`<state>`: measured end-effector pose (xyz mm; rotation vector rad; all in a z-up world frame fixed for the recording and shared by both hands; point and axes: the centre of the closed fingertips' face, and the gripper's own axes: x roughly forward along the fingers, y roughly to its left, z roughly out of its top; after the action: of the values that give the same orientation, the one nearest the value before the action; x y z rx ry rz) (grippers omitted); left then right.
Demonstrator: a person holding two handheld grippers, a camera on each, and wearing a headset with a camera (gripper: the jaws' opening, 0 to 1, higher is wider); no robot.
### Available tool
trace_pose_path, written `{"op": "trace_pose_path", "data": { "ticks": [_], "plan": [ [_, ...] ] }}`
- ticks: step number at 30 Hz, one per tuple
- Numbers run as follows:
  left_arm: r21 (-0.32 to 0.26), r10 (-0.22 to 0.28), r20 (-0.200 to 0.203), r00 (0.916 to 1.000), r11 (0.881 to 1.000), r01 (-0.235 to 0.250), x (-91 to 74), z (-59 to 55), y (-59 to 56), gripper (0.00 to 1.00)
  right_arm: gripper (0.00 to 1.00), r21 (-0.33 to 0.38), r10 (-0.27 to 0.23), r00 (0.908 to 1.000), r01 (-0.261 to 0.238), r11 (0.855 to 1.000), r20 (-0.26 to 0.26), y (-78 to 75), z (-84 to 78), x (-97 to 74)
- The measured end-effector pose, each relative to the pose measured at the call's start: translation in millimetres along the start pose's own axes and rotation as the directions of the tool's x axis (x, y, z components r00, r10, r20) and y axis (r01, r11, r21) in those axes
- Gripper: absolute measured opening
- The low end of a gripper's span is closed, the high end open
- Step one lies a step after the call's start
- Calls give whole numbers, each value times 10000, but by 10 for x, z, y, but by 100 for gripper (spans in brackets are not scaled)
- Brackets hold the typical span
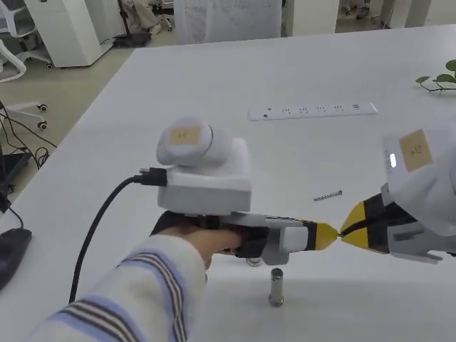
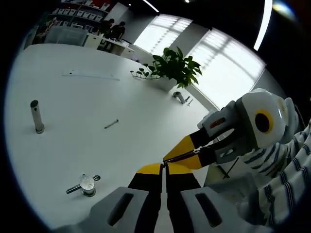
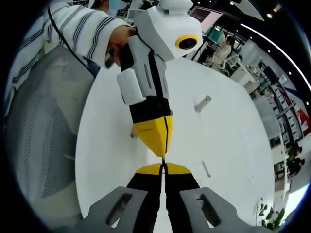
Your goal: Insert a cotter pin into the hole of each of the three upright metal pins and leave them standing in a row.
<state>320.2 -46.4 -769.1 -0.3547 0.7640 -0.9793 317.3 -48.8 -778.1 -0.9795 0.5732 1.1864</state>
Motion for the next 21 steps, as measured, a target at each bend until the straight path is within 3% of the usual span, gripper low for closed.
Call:
{"op": "trace_pose_path", "data": {
  "ticks": [21],
  "plan": [
    [334,-133,-79,9999,9993,136,-59,-9,-39,0,3,-5,174,9992,-174,9998,357,40,50,-30]
  ]
}}
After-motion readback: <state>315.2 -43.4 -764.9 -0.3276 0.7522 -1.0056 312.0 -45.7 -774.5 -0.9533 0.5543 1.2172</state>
